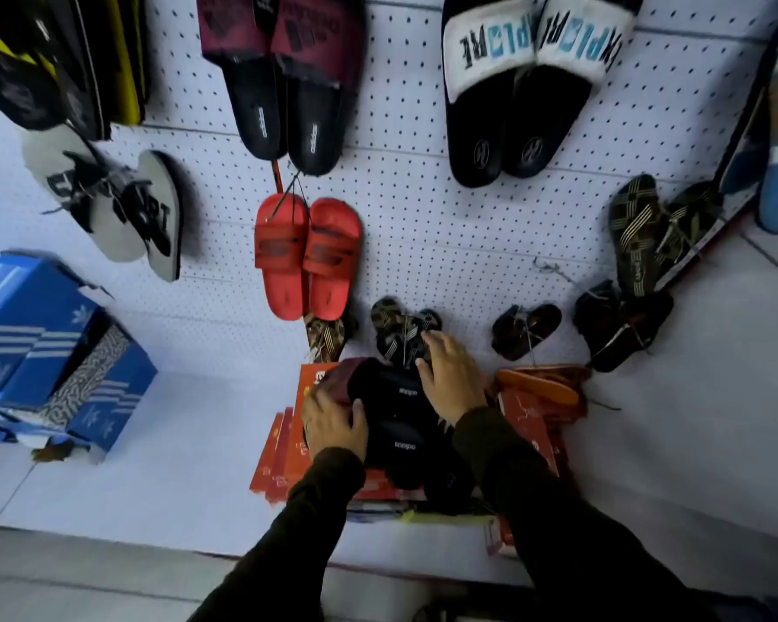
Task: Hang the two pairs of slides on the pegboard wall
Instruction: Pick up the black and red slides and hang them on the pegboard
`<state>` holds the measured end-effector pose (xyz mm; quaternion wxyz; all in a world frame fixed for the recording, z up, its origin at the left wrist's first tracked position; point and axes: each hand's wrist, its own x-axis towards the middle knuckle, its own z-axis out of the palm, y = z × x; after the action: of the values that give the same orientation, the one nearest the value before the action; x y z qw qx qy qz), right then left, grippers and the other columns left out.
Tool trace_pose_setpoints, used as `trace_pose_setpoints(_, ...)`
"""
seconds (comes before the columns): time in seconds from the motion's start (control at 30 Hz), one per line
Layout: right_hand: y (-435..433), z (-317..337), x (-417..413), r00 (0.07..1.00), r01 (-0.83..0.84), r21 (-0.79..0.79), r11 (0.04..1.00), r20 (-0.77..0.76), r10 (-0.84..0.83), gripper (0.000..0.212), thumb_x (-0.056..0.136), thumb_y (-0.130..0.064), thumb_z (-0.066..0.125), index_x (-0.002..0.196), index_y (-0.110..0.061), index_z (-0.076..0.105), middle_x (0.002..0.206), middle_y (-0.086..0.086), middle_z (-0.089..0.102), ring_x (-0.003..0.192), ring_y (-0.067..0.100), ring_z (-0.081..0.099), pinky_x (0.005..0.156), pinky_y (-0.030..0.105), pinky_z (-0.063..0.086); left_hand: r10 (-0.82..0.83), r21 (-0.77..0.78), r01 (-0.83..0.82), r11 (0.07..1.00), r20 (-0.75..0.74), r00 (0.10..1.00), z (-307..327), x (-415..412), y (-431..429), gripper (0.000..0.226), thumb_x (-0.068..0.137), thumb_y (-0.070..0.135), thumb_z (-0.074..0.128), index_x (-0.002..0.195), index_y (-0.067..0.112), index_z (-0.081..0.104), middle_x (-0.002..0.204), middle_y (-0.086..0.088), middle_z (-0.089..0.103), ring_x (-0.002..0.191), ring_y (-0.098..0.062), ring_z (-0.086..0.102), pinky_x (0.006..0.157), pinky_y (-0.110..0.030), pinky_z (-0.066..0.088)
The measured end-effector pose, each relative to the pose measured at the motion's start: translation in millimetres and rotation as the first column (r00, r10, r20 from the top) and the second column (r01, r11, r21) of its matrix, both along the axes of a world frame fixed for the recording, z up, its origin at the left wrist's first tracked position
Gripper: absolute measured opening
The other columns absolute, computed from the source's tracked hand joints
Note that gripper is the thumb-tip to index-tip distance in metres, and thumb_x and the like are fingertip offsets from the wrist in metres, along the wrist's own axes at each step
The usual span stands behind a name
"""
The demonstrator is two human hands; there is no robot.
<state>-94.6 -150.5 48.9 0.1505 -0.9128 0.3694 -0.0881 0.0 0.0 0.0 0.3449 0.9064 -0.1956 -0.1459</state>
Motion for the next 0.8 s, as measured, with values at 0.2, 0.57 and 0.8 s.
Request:
trace_pose_setpoints(0.2, -12.9, -37.2, 13.2, 0.95, 0.053, 0.293, 0.955, -0.31, 0.042, 0.049, 0.105, -0.026, 0.042, 0.152, -0.011, 0.04, 0.147, 0.02, 0.049, 0.135, 0.04, 0.048, 0.111, 0.046, 0.042, 0.276, 0.148, -0.295, 0.944, -0.846, 0.457, -35.0, -35.8, -0.1, 0.062, 0.097, 0.031, 0.047, 0.146, -0.004, 0.031, 0.152, -0.02, 0.038, 0.141, -0.033, 0.035, 0.113, -0.037, 0.028)
trace_pose_setpoints(0.57, -30.5, -67.3, 17.7, 0.962, 0.271, 0.586, 0.764, -0.203, -0.185, 0.047, 0.088, -0.009, 0.071, 0.134, -0.004, 0.062, 0.131, 0.018, 0.067, 0.122, 0.035, 0.065, 0.102, 0.038, 0.053, 0.216, 0.084, -0.565, 0.821, -0.961, 0.17, -59.3, -42.2, -16.6, 0.052, 0.095, 0.019, 0.053, 0.141, -0.002, 0.042, 0.146, -0.02, 0.047, 0.135, -0.034, 0.045, 0.115, -0.04, 0.035)
trace_pose_setpoints(0.8, -10.5, -68.0, -1.6, 0.924, 0.308, 0.88, 0.362, -0.186, -0.334, 0.045, 0.083, 0.01, 0.07, 0.127, 0.003, 0.063, 0.132, 0.02, 0.065, 0.114, 0.036, 0.066, 0.087, 0.043, 0.06, 0.248, -0.04, -0.707, 0.706, -0.921, 0.299, -66.0, -15.9, 19.7, 0.018, 0.089, 0.007, 0.061, 0.103, 0.006, 0.049, 0.109, -0.019, 0.056, 0.09, -0.031, 0.058, 0.083, -0.043, 0.051)
